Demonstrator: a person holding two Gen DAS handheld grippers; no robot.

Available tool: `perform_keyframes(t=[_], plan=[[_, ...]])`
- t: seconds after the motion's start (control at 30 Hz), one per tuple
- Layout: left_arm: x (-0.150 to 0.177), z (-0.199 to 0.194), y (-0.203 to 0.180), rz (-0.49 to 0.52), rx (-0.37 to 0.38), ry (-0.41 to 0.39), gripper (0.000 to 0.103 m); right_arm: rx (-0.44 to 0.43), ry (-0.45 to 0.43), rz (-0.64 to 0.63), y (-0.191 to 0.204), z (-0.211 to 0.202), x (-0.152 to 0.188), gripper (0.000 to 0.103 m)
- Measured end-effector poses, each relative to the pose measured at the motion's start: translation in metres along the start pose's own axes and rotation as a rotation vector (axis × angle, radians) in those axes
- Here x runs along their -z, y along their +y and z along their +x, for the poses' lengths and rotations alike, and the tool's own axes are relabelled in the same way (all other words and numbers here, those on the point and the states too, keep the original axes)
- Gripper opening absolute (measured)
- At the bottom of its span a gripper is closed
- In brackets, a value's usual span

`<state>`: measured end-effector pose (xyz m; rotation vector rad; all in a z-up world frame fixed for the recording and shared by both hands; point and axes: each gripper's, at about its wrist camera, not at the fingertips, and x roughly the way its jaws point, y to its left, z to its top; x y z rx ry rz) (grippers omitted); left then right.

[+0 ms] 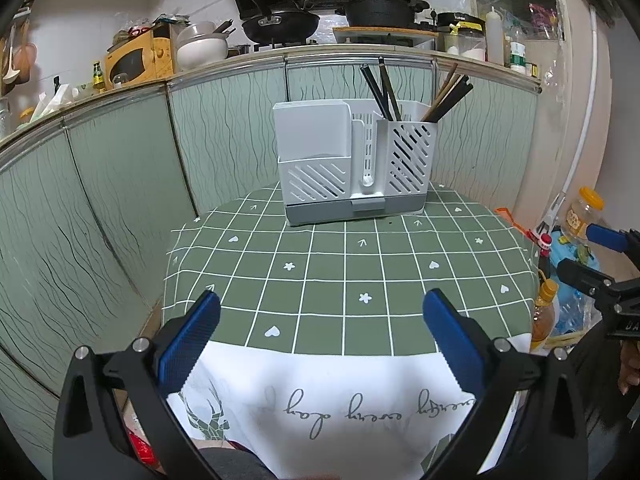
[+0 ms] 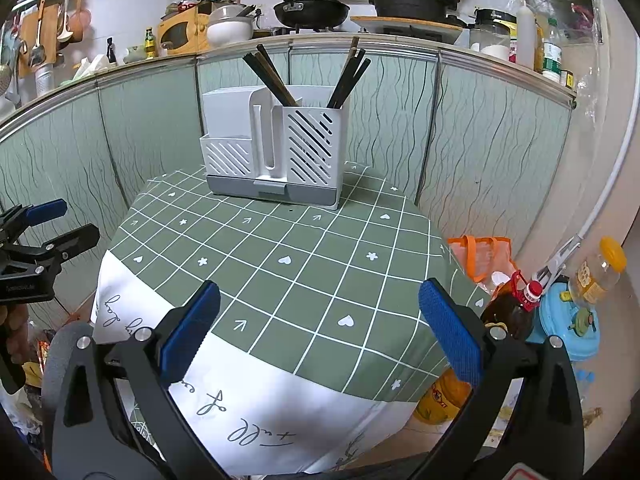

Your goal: Organize utensils

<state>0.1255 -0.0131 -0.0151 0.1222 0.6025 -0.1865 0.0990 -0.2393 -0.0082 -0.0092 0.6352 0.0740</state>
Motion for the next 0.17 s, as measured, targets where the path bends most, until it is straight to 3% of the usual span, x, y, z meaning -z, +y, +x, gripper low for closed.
perform_keyframes(t=[0.17], plan=[[0.0007,0.0021,0.0003,-0.001,0.001,0.007,0.099,-0.001,0.002,0.004,-0.0004,0.0001,0.0000,0.096]])
